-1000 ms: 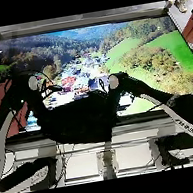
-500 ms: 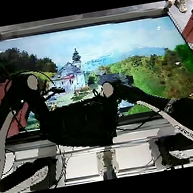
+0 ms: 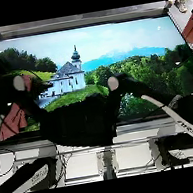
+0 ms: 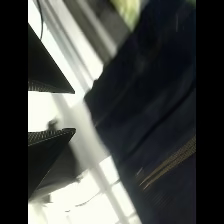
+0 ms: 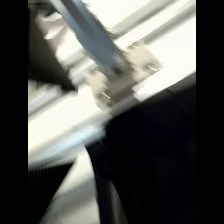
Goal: Fold the clothes and pants, and hang the long-sleeved shirts on hangers.
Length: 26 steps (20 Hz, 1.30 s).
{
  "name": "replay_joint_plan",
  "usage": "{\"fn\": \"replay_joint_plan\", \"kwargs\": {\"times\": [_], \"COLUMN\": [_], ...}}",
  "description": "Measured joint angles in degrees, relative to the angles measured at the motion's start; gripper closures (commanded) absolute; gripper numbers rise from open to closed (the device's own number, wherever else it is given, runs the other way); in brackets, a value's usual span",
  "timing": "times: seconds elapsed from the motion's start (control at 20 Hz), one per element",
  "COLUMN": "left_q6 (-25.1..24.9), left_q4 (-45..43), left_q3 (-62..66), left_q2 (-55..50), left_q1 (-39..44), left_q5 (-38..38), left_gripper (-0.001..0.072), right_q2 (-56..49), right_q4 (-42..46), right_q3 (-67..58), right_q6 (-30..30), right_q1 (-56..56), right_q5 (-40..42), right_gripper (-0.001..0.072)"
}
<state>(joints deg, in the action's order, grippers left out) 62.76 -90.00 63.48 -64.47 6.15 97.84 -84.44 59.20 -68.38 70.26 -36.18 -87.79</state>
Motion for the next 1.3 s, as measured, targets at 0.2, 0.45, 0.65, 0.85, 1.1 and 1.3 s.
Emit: {"fn": "replay_joint_plan", "kwargs": {"times": [0.2, 0.45, 0.65, 0.85, 1.1, 1.3], "left_q6": [1.11, 1.81, 2.38, 2.4, 2.43, 2.45], "left_q4": [3.06, 7.89, 9.16, 9.53, 9.68, 9.7], "left_q3": [-0.07, -0.07, -0.09, -0.11, -0.11, -0.11], "left_q2": [5.07, 7.8, 8.31, 8.33, 8.33, 8.33], "left_q1": [-9.66, -19.54, -22.82, -23.69, -23.96, -23.98], "left_q5": [-4.87, -8.04, -8.79, -9.07, -9.14, -9.16], "left_gripper": [0.0173, 0.0126, 0.0126, 0.0126, 0.0126, 0.0127], "right_q2": [0.33, -2.67, -8.13, -12.24, -13.68, -13.7], "right_q4": [-0.81, -3.87, -7.37, -11.58, -15.78, -16.59], "right_q3": [0.37, 1.6, 1.92, 1.97, 1.97, 1.55], "right_q6": [-1.55, -3.8, -5.9, -7.82, -10.05, -10.27], "right_q1": [9.22, 15.15, 15.65, 14.29, 10.45, 9.7], "right_q5": [9.22, 18.78, 22.01, 22.99, 23.06, 22.12], "right_gripper": [0.0025, 0.0027, 0.0033, 0.0125, 0.0645, 0.0701]}}
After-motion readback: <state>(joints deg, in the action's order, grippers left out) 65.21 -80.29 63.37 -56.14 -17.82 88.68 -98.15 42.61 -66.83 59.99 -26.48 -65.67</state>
